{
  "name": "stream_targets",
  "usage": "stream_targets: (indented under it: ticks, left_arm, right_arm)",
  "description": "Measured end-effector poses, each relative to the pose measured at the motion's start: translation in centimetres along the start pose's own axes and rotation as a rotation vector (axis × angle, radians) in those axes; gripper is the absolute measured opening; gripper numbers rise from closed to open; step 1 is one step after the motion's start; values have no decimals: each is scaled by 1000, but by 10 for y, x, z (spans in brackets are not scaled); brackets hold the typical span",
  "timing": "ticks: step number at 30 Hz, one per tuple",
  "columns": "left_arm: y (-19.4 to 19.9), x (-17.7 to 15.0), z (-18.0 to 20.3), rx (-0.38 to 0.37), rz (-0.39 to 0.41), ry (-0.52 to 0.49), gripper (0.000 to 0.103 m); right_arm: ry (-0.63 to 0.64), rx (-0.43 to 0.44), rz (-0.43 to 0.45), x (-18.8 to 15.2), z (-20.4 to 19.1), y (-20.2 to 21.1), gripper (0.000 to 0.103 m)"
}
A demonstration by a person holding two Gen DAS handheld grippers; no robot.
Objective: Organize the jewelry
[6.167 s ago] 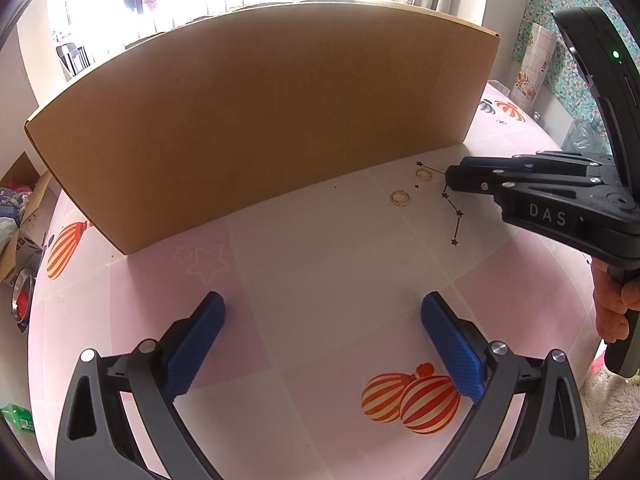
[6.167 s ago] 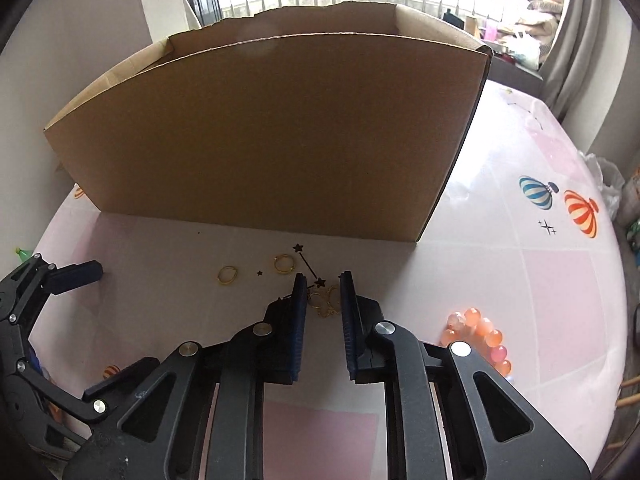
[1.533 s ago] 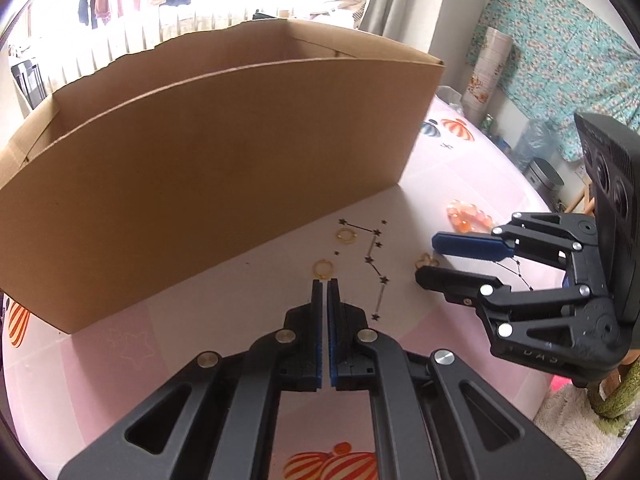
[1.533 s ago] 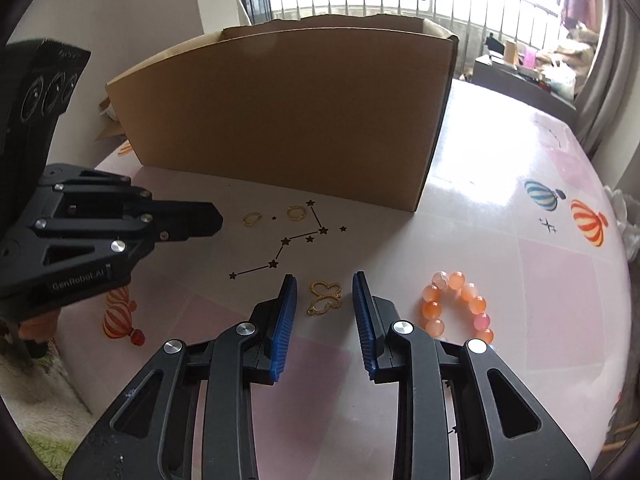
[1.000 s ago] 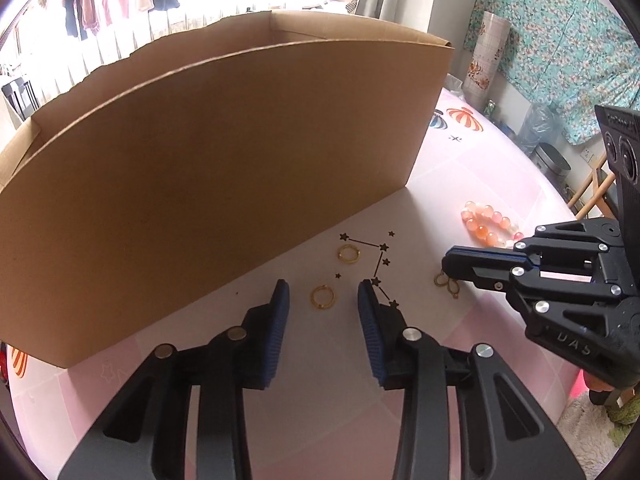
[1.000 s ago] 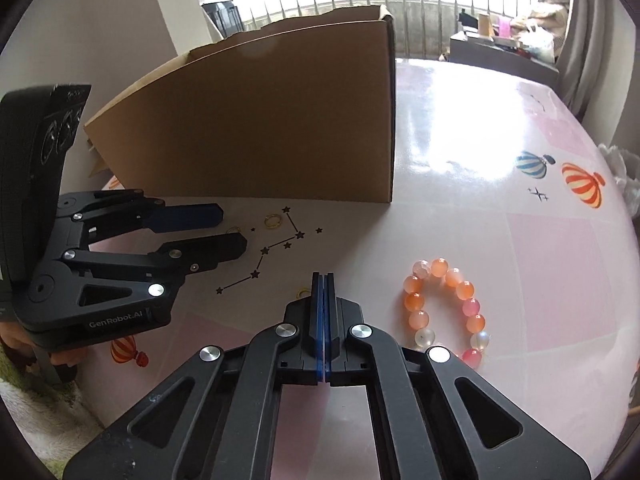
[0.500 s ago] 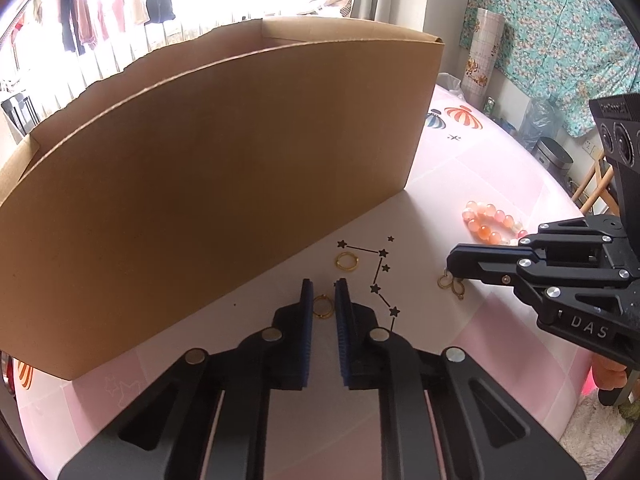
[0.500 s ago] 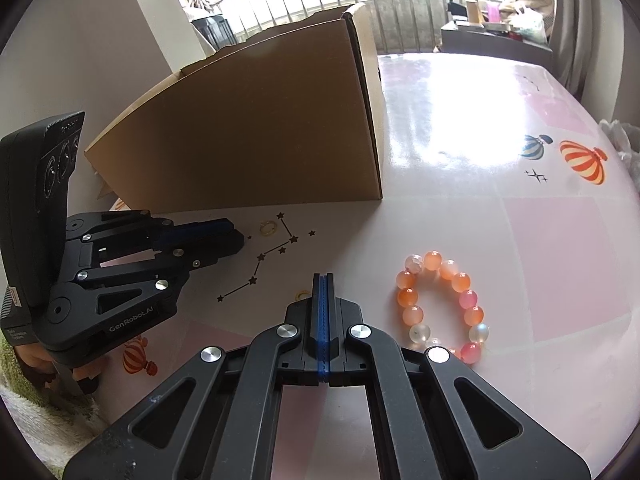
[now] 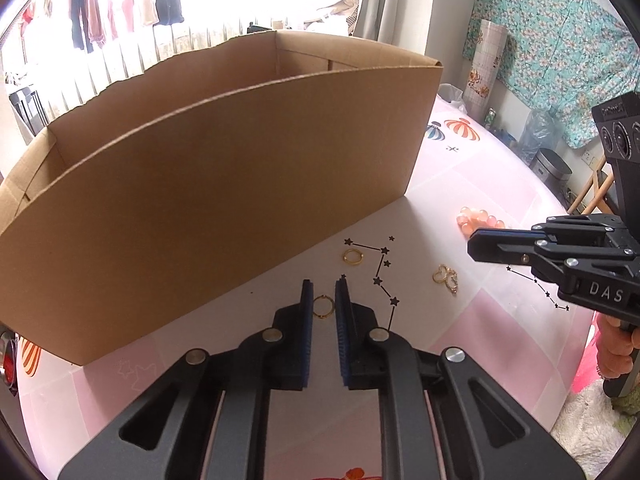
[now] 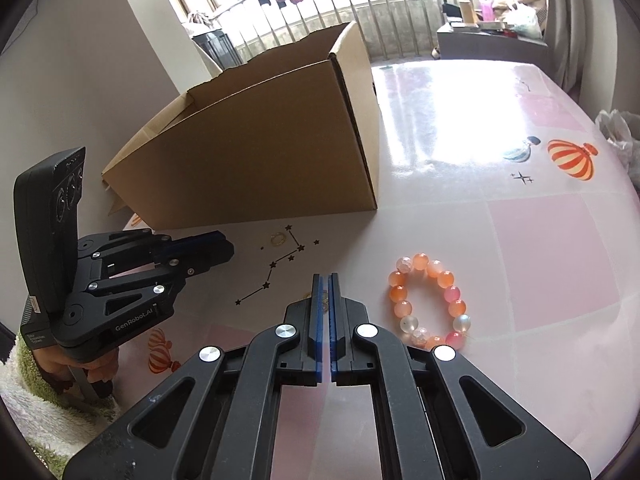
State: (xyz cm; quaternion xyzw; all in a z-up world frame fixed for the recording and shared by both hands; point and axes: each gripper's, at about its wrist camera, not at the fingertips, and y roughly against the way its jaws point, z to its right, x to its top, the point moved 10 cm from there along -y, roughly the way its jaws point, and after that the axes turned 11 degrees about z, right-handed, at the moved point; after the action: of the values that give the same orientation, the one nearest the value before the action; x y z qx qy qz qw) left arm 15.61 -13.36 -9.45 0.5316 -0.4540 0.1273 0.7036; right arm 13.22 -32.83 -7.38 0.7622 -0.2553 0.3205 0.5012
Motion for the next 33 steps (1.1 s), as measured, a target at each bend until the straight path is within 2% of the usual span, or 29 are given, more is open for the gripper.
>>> stream_targets:
  ticks: [2,3,7,13,17,20,21,28,33]
  left_arm:
    - [2,-1,-2,0,0,4,11]
    - [4,-3,-3,0,1,6,11]
    - [5,-7,-4,1,-3,8,11]
    - [9,-8,-11,7,4,25,11]
    - [8,-7,-14,13,9,35,11]
    - [8,-8,-13,15,7,38,11]
    - [9,-9,-13,15,7,39,11]
    - [11,-12,-17,15,9,46,10]
    - [11,-13,-19,20,6,48,11]
  right_arm:
    - [42,-2,-5,-2,-3,-1,20]
    - [68,-12,-7,-3,-4,-1,23]
    - [150,-18,-40,-8,-5,-5,23]
    - [200,-12,-85,-10,-15,-6,23]
    - [287,-57,-89,-10,-20,-10,12]
    - [300,-61,-91,-9,-20,-11,11]
    - [300,-56,-93,-10,-20,-10,0]
    - [275,-60,-97,-10,-25,-17,0]
    - [216,-28,-105,-9,-26,-14,0]
